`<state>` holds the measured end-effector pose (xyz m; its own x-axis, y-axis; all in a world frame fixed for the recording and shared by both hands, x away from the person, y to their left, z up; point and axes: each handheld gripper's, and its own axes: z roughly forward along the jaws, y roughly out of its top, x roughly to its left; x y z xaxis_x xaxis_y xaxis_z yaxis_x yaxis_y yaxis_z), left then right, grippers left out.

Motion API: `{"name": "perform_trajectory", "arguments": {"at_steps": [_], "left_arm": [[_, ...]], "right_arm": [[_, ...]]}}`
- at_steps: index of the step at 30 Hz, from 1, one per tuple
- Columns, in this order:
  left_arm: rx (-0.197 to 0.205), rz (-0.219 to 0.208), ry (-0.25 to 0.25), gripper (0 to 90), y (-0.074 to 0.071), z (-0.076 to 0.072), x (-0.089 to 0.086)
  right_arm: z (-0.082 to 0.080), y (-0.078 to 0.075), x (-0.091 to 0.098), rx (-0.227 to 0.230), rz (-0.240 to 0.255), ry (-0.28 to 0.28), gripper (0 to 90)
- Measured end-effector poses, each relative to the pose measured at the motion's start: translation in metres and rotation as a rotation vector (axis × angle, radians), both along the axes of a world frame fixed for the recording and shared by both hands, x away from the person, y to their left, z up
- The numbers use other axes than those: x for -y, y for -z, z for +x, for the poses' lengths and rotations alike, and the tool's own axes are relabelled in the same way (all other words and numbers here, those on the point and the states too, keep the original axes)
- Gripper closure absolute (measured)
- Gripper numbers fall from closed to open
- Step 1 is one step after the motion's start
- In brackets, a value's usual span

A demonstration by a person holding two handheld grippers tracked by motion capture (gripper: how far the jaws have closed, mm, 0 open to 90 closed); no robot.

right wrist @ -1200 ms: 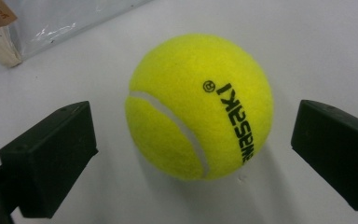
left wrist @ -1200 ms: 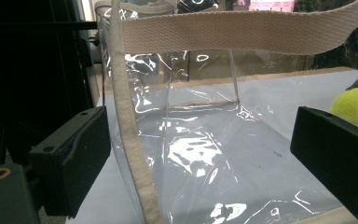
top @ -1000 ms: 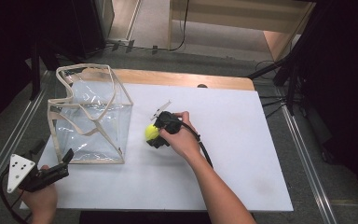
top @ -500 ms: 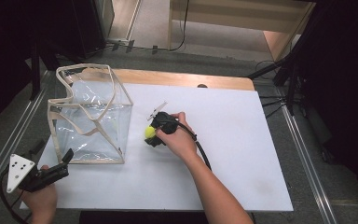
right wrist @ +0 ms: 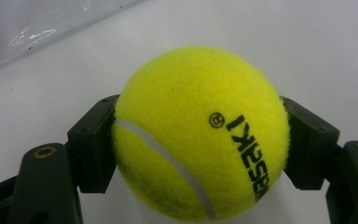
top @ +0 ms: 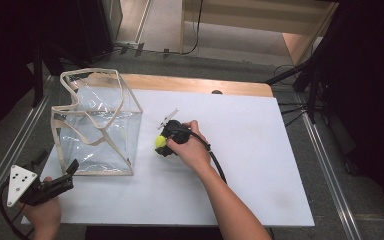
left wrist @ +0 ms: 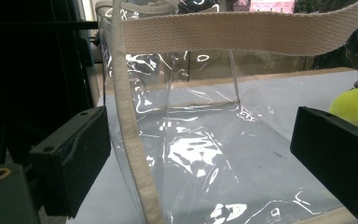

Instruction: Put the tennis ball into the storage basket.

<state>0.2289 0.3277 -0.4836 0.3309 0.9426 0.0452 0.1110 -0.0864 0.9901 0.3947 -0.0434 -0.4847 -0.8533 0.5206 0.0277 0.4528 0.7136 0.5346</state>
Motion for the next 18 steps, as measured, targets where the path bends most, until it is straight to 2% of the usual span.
{"name": "perform_trajectory", "arguments": {"at_steps": [5,10,13,15,18], "left_arm": [[0.002,-0.002,0.001,5.3,0.0002,0.0003,-0.0001],[0.002,-0.002,0.001,5.3,0.0002,0.0003,-0.0002],[0.001,-0.006,-0.001,5.3,0.0002,0.0002,-0.0001],[0.002,-0.002,0.002,5.3,0.0002,0.0003,-0.0003],[0.002,0.000,0.002,5.3,0.0002,0.0004,-0.0005]], "right_arm": [[-0.0012,-0.0019,-0.0009,-0.019,-0.005,0.016,23.5],[-0.0004,-0.0035,-0.0037,-0.009,0.002,-0.006,23.6],[-0.0013,-0.0041,-0.0057,-0.018,0.008,0.002,23.6],[-0.0003,-0.0046,-0.0070,-0.006,0.003,-0.015,23.6],[-0.0009,-0.0063,-0.0101,-0.017,0.008,-0.012,23.6]]}}
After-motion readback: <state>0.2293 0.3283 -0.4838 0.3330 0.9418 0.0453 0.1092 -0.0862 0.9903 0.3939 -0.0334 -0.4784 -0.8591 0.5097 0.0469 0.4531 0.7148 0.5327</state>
